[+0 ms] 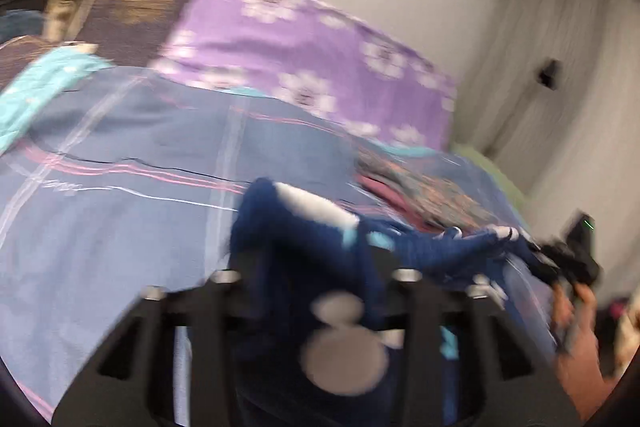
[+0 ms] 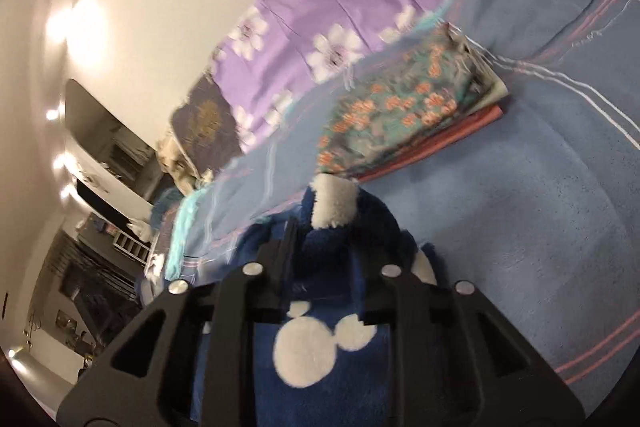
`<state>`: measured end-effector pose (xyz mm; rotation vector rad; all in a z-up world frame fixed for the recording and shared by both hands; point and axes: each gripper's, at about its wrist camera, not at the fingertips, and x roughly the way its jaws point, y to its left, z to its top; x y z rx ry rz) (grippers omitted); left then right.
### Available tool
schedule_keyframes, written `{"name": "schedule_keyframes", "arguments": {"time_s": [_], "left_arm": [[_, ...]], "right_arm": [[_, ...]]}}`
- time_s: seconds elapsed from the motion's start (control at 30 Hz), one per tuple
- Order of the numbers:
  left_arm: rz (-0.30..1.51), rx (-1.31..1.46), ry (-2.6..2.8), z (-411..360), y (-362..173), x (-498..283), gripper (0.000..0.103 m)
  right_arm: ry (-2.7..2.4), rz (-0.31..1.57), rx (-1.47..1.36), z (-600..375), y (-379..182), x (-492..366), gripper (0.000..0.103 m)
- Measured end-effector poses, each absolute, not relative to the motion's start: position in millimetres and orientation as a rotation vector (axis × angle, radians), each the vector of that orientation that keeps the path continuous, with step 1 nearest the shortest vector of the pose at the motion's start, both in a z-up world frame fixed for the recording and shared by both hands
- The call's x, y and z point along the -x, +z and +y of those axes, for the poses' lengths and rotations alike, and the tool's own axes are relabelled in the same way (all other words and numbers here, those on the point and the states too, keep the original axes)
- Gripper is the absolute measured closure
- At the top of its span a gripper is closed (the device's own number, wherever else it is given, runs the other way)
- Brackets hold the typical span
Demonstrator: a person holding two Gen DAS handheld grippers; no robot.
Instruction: Fold small clothes
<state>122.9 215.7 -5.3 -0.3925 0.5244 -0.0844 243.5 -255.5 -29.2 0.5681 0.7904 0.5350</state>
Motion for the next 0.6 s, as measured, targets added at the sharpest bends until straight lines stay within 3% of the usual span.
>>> {"name": "schedule_keyframes", "arguments": {"time_s": [0.03, 0.07, 0.1, 0.47, 0.5, 0.53, 0.57, 0.6], "left_arm": [[0.524, 0.378, -0.073, 214.7, -5.6, -121.3, 0.038], [0.515, 0.353, -0.078, 212.1, -6.3, -117.9, 0.034], [0.512, 0.324, -0.079, 209.9, -8.1, -114.8, 0.030], [0.789, 0.422, -0.071, 256.5, -74.3, -163.7, 0.029], [0.804, 0.460, -0.097, 259.9, -79.1, -169.1, 0.040], [0.814, 0.506, -0.152, 261.6, -83.1, -174.4, 0.077], [0.816, 0.529, -0.200, 260.7, -83.6, -176.8, 0.091], [0.792, 0.507, -0.203, 257.3, -78.1, -174.5, 0.091]], "right_arm": [[0.531, 0.778, -0.525, -251.5, -29.1, -239.3, 0.057], [0.518, 0.756, -0.469, -248.6, -29.0, -233.4, 0.038], [0.508, 0.746, -0.433, -248.0, -29.7, -230.6, 0.036], [0.565, 0.966, -0.442, -257.7, -74.7, -296.4, 0.032], [0.586, 0.980, -0.463, -255.5, -76.9, -302.5, 0.038], [0.622, 0.979, -0.478, -252.6, -76.3, -306.0, 0.048], [0.653, 0.967, -0.472, -249.6, -72.6, -305.7, 0.076], [0.675, 0.933, -0.450, -246.7, -65.5, -302.6, 0.088]]}}
